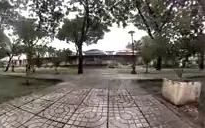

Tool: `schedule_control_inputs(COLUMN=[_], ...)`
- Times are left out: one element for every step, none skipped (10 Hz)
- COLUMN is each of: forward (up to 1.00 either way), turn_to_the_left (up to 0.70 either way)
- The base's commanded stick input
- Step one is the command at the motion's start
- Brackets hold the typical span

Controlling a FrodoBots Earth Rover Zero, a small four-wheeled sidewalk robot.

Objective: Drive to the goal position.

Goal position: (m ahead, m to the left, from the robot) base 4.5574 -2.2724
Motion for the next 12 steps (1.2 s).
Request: schedule_control_inputs(forward=[1.00,1.00,1.00,1.00,1.00,1.00,1.00,1.00,1.00,1.00,1.00,1.00], turn_to_the_left=[0.00,0.00,0.00,0.00,0.00,0.00,0.00,0.00,0.00,0.00,0.00,0.00])
